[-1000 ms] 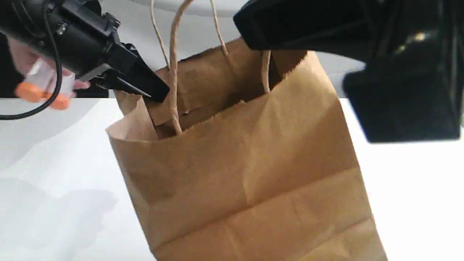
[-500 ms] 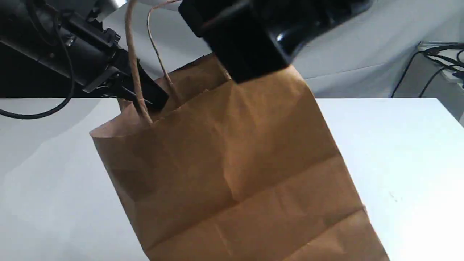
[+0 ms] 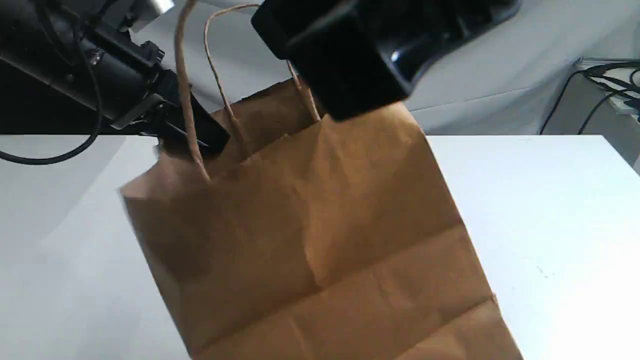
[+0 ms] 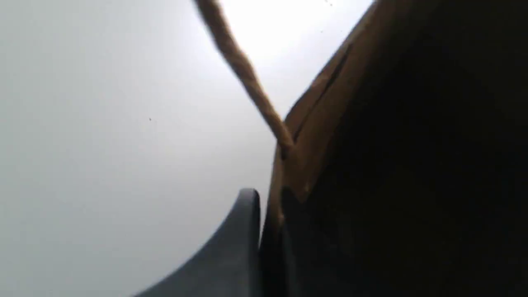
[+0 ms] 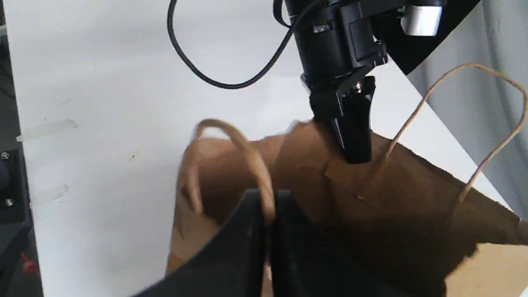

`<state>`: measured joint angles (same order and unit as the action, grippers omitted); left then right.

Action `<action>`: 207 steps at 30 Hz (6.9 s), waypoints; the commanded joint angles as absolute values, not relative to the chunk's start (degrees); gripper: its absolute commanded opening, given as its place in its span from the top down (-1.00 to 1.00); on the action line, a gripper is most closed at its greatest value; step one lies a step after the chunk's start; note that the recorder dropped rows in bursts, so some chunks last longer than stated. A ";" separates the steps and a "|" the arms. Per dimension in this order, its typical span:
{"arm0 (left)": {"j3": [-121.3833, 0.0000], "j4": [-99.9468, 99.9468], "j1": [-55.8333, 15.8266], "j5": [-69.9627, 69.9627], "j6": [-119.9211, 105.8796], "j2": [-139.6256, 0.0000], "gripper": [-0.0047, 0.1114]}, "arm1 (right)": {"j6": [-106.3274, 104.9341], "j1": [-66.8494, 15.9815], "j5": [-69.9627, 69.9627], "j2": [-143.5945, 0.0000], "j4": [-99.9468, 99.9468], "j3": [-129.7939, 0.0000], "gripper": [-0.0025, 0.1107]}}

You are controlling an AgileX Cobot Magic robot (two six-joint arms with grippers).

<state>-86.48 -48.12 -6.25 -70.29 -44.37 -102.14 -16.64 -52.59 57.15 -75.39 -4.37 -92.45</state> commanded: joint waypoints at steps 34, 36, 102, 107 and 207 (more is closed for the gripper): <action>-100.33 -40.55 -6.09 -69.96 -41.78 -100.65 0.92 | -10.48 -52.61 21.05 -63.51 0.00 -65.35 0.96; -100.33 -40.55 -6.09 -69.96 -41.78 -100.65 0.92 | -8.59 -52.61 18.88 -62.88 0.00 -62.83 0.96; -105.29 -43.83 -8.24 -69.96 -37.30 -110.15 0.02 | 4.52 -52.61 8.16 -62.32 -0.64 -45.84 0.96; -106.28 -43.18 -7.98 -69.96 -37.30 -108.97 0.03 | 4.52 -52.61 8.39 -62.32 -0.64 -45.84 0.96; -22.85 -42.62 -7.98 -4.50 -39.42 -28.69 0.92 | 56.82 -52.51 31.92 -30.85 65.57 -36.82 0.96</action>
<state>-23.21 -42.04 -8.01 -4.56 -39.18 -29.06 56.91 -52.59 32.29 -30.92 65.84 -37.12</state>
